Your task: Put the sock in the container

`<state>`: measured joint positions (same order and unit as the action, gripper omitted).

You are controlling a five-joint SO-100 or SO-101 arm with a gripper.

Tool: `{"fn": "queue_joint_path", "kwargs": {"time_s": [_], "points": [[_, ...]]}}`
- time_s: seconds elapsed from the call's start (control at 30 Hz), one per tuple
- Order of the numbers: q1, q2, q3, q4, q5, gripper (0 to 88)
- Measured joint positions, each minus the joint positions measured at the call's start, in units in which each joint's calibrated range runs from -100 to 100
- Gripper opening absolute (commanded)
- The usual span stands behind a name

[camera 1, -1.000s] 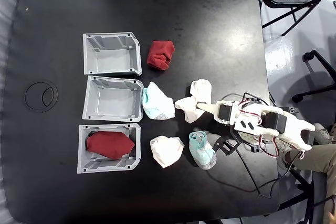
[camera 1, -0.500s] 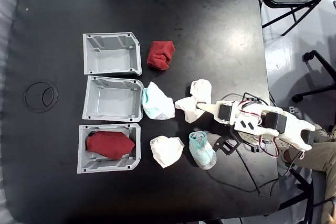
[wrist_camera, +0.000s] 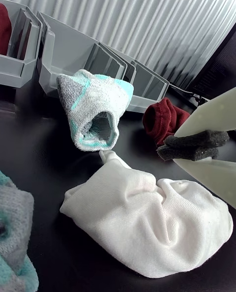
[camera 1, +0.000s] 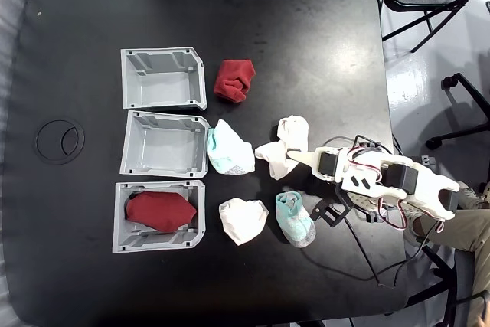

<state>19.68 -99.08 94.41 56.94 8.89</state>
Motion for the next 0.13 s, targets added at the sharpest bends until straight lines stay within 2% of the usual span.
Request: {"fn": "queue_joint_path", "kwargs": {"time_s": [0.13], "points": [[0.0,0.0,0.0,0.0,0.0,1.6]]}}
